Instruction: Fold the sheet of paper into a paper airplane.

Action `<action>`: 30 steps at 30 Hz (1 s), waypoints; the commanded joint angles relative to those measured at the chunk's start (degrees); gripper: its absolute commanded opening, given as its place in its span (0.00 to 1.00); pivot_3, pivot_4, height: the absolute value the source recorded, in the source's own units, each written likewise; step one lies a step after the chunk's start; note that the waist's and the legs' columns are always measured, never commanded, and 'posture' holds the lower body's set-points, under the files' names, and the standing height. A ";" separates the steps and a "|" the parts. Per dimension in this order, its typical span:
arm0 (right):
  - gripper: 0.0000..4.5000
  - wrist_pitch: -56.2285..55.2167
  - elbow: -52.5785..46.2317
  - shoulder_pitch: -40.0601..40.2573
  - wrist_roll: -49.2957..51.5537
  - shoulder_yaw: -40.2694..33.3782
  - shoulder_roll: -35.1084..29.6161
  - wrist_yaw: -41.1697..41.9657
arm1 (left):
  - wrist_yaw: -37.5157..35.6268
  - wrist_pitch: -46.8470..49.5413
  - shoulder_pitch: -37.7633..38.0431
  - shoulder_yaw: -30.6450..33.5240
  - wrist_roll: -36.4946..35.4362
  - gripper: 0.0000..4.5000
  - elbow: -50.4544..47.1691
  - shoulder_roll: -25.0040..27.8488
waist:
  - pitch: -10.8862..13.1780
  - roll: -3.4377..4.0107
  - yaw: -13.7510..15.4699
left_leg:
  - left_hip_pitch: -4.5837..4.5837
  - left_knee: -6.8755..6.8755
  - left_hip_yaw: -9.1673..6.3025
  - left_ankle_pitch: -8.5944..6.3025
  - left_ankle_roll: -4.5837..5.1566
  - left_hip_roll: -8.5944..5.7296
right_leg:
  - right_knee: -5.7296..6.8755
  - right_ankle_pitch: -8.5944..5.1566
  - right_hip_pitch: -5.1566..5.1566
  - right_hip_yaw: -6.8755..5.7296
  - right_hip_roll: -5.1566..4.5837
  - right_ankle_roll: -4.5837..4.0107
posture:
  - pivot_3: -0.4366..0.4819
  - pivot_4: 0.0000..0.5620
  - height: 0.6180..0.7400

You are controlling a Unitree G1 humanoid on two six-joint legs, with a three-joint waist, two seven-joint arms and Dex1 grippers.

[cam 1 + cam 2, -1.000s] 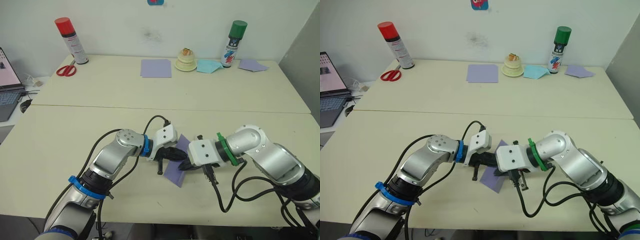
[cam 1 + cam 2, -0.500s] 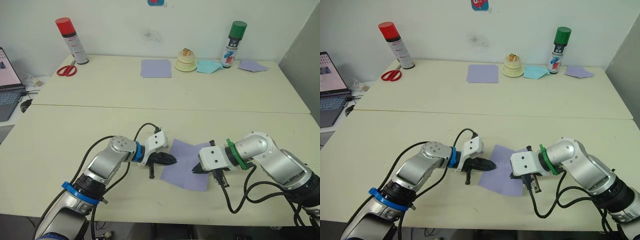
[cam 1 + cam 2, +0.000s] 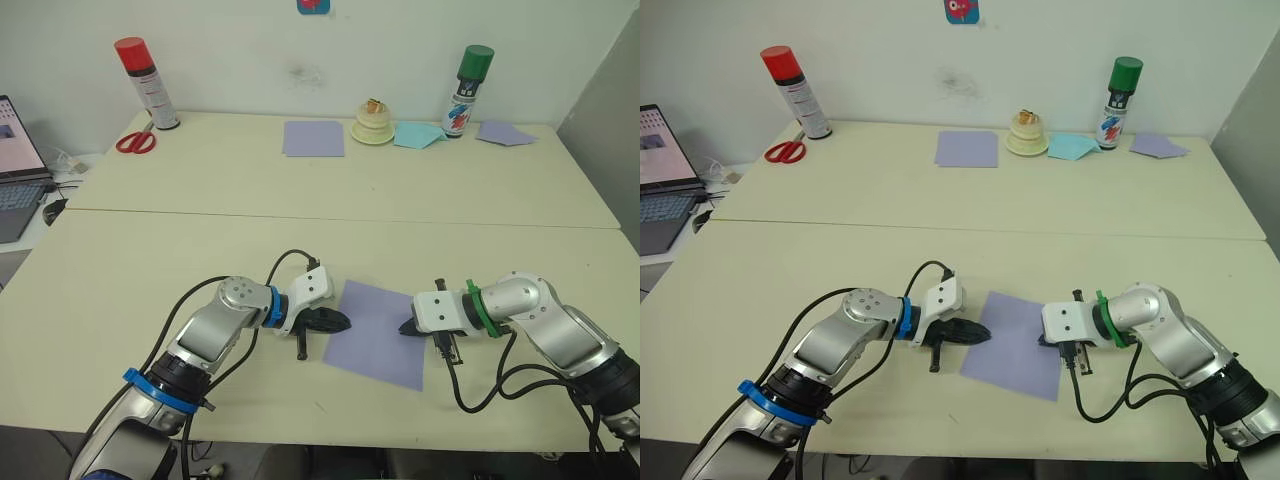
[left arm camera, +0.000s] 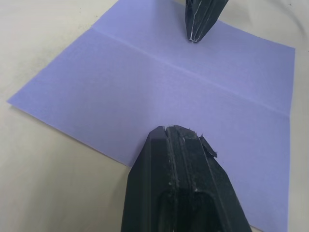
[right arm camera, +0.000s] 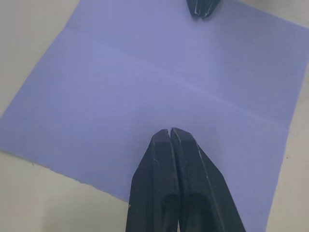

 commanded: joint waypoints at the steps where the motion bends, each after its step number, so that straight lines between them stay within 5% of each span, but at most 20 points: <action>1: 0.01 -0.50 2.27 1.68 -2.26 -0.58 0.48 -1.42 | 0.17 -0.13 0.72 0.30 0.48 0.00 -0.41 0.46 | -0.01 -0.01 -0.01 | 0.05 0.00 -0.01 0.00 0.00 0.00 | -0.01 0.00 0.07 -0.01 0.00 0.00 | 0.48 0.27 1.00; 10: 0.01 9.06 -6.34 2.69 10.48 -13.19 4.65 -3.79 | 2.41 -0.25 -0.23 0.95 0.44 0.00 -1.00 -1.24 | 0.01 0.04 0.02 | 0.02 0.01 -0.06 0.00 0.00 -0.01 | 0.00 0.00 0.06 -0.04 0.04 0.00 | 0.48 0.27 1.00; 13: 0.14 12.28 -7.12 3.95 12.32 -16.40 4.93 -5.96 | 2.69 -0.17 -0.61 0.88 0.35 0.00 -1.32 -1.57 | 0.01 0.04 0.10 | -0.03 0.01 -0.07 0.00 -0.01 -0.02 | -0.04 0.00 0.05 -0.05 -0.01 0.00 | 0.48 0.27 1.00; 19: 0.61 26.77 -11.60 11.01 20.38 -25.22 6.14 -12.24 | 2.86 -0.29 -1.07 0.35 0.68 0.00 -1.90 -2.08 | 0.02 0.05 0.19 | -0.07 0.01 -0.09 0.00 0.00 -0.03 | -0.02 0.00 0.02 -0.06 -0.01 0.00 | 0.48 0.27 1.00; 30: 0.61 48.93 -19.34 17.34 31.84 -32.85 10.90 -24.56 | 2.46 -0.63 -1.16 0.41 1.05 0.00 -1.88 -2.21 | 0.02 0.07 0.04 | -0.08 -0.01 -0.09 -0.01 0.02 -0.02 | 0.01 0.00 -0.01 -0.06 0.04 0.00 | 0.48 0.27 1.00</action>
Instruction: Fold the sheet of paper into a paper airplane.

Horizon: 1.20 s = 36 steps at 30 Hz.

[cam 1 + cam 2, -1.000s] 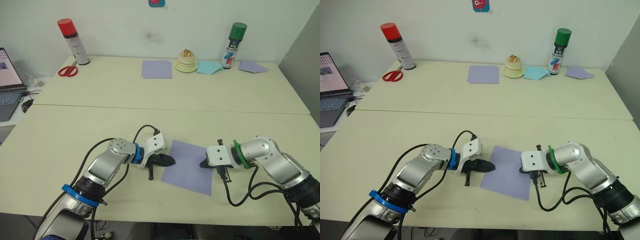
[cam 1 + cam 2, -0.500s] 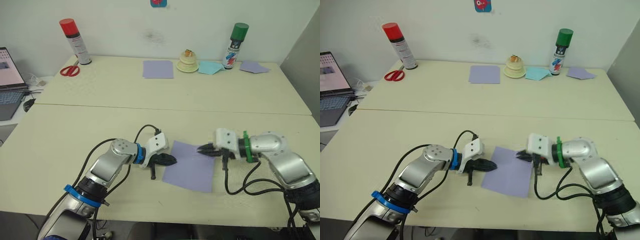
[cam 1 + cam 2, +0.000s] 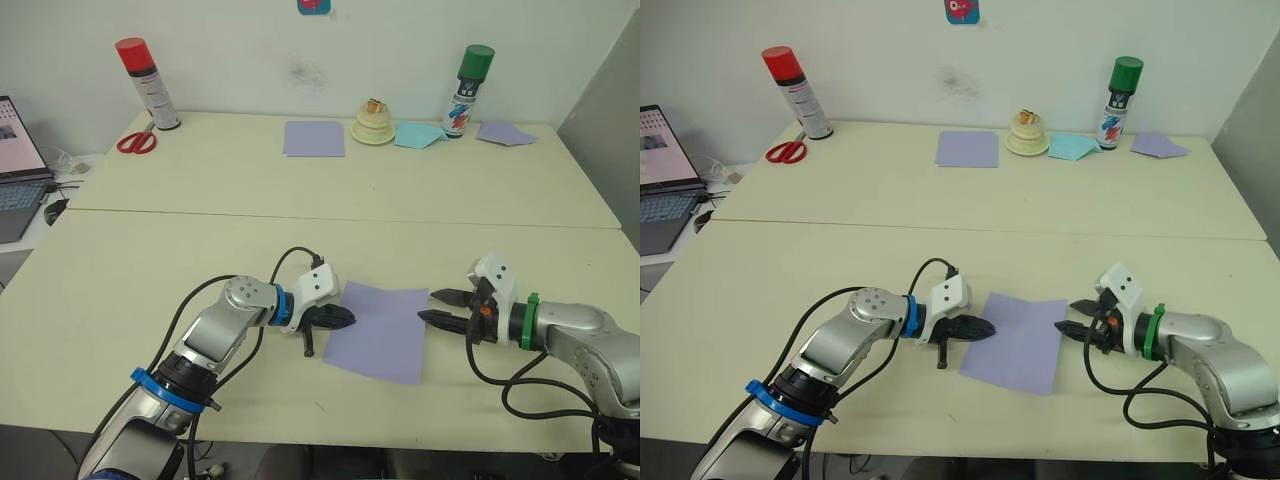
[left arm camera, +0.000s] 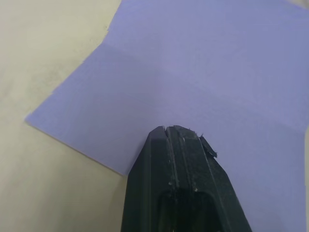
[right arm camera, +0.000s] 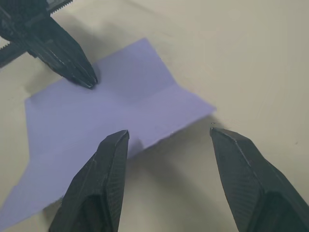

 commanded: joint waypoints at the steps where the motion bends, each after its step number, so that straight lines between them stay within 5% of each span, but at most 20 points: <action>1: 0.61 4.51 -2.63 -0.04 3.86 -2.29 1.56 -3.12 | -0.02 -0.81 -0.75 0.41 0.01 0.00 -1.41 -0.33 | 0.00 0.00 -0.01 | 0.00 0.00 0.03 0.00 0.00 -0.01 | 0.00 0.00 0.00 0.02 0.00 0.00 | 0.48 0.27 1.00; 6: 0.53 8.55 -1.87 -2.09 7.11 -1.93 4.61 -6.22 | 0.44 -0.63 -0.86 1.14 -0.50 0.00 -1.64 -0.73 | 0.00 0.01 -0.01 | 0.01 0.00 0.04 0.00 0.01 -0.03 | 0.00 0.00 0.00 0.02 0.02 0.00 | 0.48 0.27 1.00; 13: 0.01 9.26 -0.98 -5.88 8.27 2.02 5.10 -6.86 | 1.22 -0.25 -0.53 2.83 -1.46 0.00 -3.97 -0.46 | 0.00 0.01 -0.06 | -0.01 0.00 0.04 0.00 0.01 -0.03 | 0.00 0.00 -0.03 0.01 0.04 0.00 | 0.48 0.27 1.00; 29: 0.01 12.47 3.55 -12.40 7.84 5.82 4.16 -8.92 | 2.46 -2.84 2.08 3.00 0.46 0.00 -1.02 0.19 | 0.00 0.02 -0.04 | -0.05 0.00 0.03 0.00 0.01 -0.02 | 0.01 0.00 -0.09 0.01 0.05 0.00 | 0.48 0.27 1.00; 35: 0.43 4.95 0.37 -11.29 7.74 4.02 3.41 -6.65 | 2.76 -3.30 1.90 3.34 0.09 0.00 -0.97 -0.08 | 0.01 0.02 -0.07 | -0.06 0.00 0.05 0.00 0.01 -0.03 | 0.01 0.00 -0.11 0.02 0.04 0.00 | 0.48 0.27 1.00; 36: 0.43 2.76 0.34 -11.21 6.81 3.97 2.60 -5.98 | 2.79 -3.16 1.80 3.53 -0.16 0.00 -1.16 -0.18 | 0.01 0.02 -0.08 | -0.05 0.00 0.05 0.00 0.01 -0.01 | 0.01 0.00 -0.11 0.02 0.04 0.00 | 0.48 0.27 1.00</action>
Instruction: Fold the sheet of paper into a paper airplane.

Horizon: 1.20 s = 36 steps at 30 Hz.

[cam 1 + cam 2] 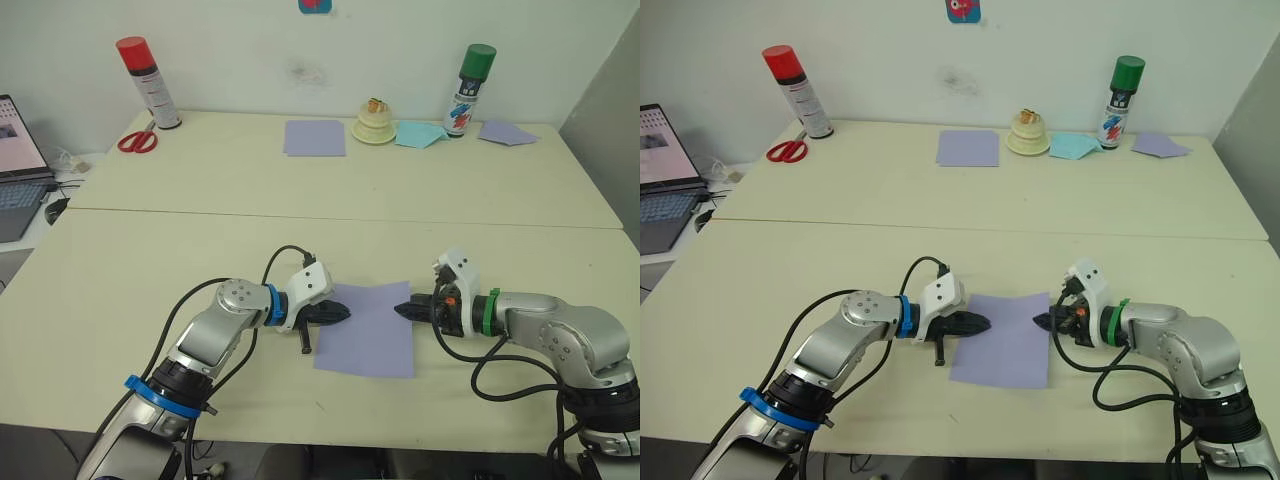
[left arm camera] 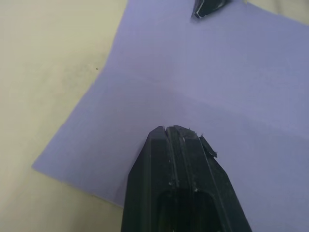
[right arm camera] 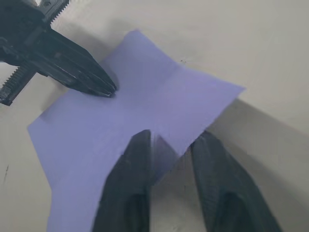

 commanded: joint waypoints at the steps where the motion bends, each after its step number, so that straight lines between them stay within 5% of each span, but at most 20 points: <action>1: 0.43 -8.47 -2.73 -0.01 -1.53 -2.15 -2.62 2.90 | 0.24 -0.50 -0.45 1.36 -0.65 0.00 -1.20 -0.28 | 0.00 0.00 0.01 | 0.00 0.00 0.00 0.00 0.00 0.00 | 0.00 0.00 0.00 0.00 0.00 0.00 | 0.48 0.27 1.00; 15: 0.43 -24.92 -0.93 -1.51 -7.13 0.10 -8.52 11.33 | -0.03 -1.59 -1.01 -0.33 1.00 0.00 1.90 -0.55 | 0.01 0.00 0.01 | -0.01 0.01 0.03 0.00 0.00 -0.01 | 0.00 0.00 0.01 0.01 0.00 0.00 | 0.48 0.27 1.00; 23: 0.43 -15.10 -1.68 0.53 -2.20 -3.10 -5.73 5.61 | -0.59 -3.15 0.29 -0.78 2.09 0.00 3.17 -0.20 | 0.00 0.01 0.05 | 0.00 0.01 0.00 0.00 0.00 0.00 | 0.00 0.00 0.01 0.01 -0.07 0.00 | 0.48 0.27 1.00; 26: 0.56 -13.05 -2.68 1.44 -0.63 -3.95 -5.08 4.45 | -0.76 -3.36 0.46 -0.81 2.17 0.00 3.25 -0.04 | 0.00 0.01 0.08 | 0.00 0.01 0.00 0.00 0.00 0.00 | 0.00 0.00 0.02 0.00 -0.07 0.00 | 0.48 0.27 1.00; 30: 0.86 -10.05 -3.65 1.79 0.03 -3.59 -3.19 0.90 | -0.99 -3.63 0.39 -0.82 2.15 0.00 3.44 0.05 | -0.02 0.05 -0.01 | 0.02 0.01 0.00 0.00 0.00 0.02 | 0.01 0.00 0.02 0.02 -0.07 0.00 | 0.48 0.27 1.00; 36: 0.86 -0.29 -1.70 1.17 3.19 -7.30 6.51 -10.75 | -1.17 -3.74 0.34 -0.85 2.13 0.00 3.44 -0.05 | -0.03 0.06 0.04 | 0.01 0.00 -0.02 0.00 0.00 0.02 | 0.02 0.00 0.02 0.01 -0.06 0.00 | 0.48 0.27 1.00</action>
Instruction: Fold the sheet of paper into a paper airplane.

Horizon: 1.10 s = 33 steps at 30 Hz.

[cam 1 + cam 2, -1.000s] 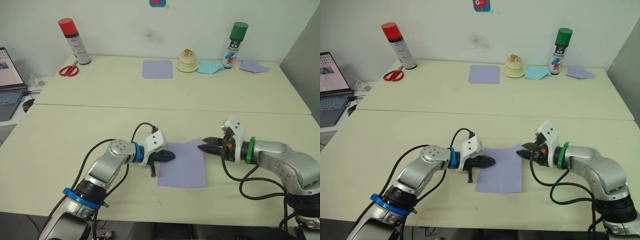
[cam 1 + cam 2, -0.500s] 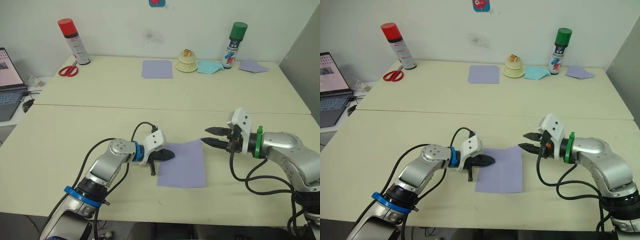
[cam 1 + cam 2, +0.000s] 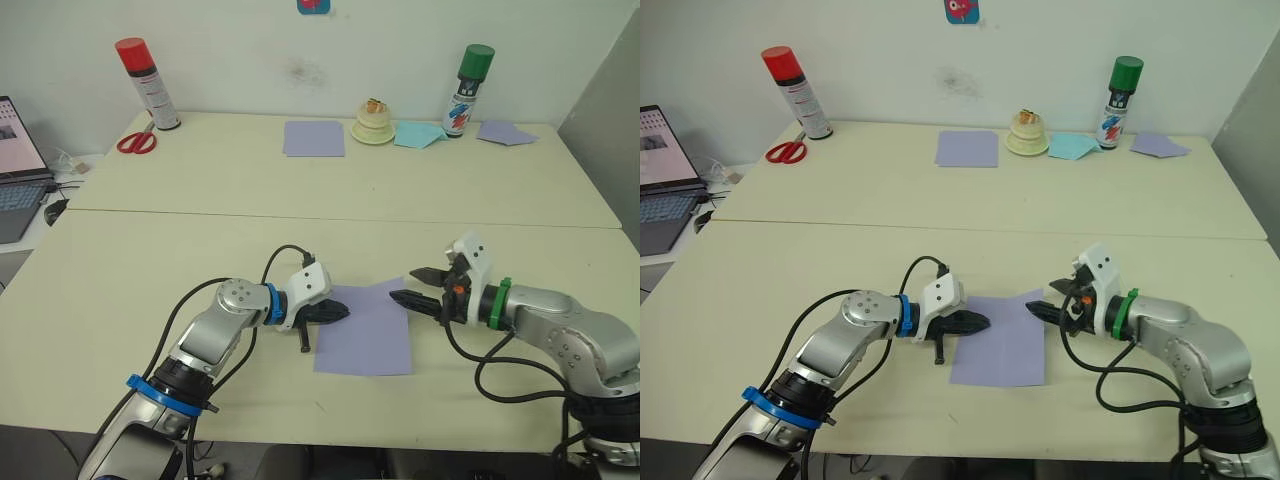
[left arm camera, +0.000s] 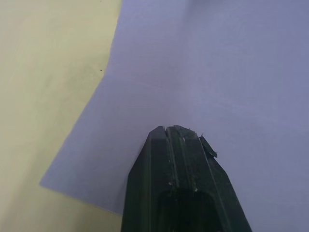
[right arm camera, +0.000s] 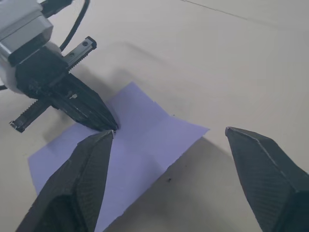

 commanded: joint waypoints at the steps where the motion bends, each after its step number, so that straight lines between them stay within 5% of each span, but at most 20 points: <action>1: 0.86 5.26 0.27 -1.06 2.17 -4.14 3.86 -6.55 | -0.65 0.15 0.48 -0.78 0.69 0.00 0.72 0.14 | -0.01 0.02 0.02 | 0.00 0.00 0.00 0.00 0.00 0.00 | 0.00 0.00 0.00 0.00 0.00 0.00 | 0.48 0.27 1.00; 7: 0.86 11.25 0.42 -2.59 5.65 -7.59 9.26 -11.03 | -0.65 0.22 0.49 -0.58 0.72 0.00 0.79 0.05 | -0.06 0.11 -0.02 | 0.00 0.00 0.02 0.00 0.00 -0.03 | 0.00 0.00 -0.01 0.01 0.02 0.00 | 0.48 0.27 1.00; 9: 0.78 12.32 0.11 -2.95 6.34 -7.95 9.94 -11.67 | -0.62 0.28 0.57 -0.52 0.70 0.00 0.76 0.09 | -0.07 0.13 -0.06 | 0.00 0.00 0.02 0.00 0.00 -0.03 | 0.01 0.00 -0.02 0.01 0.04 0.00 | 0.48 0.27 1.00; 19: 0.01 14.15 -0.07 -3.01 7.30 -8.17 11.89 -14.14 | -0.31 0.39 1.27 -0.24 0.69 0.00 0.96 0.27 | -0.11 0.20 -0.14 | 0.00 -0.01 0.03 0.00 0.01 -0.03 | 0.01 0.00 -0.02 0.01 0.08 0.00 | 0.48 0.27 1.00; 33: 0.00 16.22 0.33 -3.57 7.31 -11.06 15.76 -19.23 | -0.73 0.31 1.65 0.00 0.80 0.00 1.15 1.03 | -0.22 0.38 -0.17 | 0.01 -0.03 0.03 0.00 0.01 -0.02 | 0.02 0.00 -0.03 0.01 0.09 0.00 | 0.48 0.27 1.00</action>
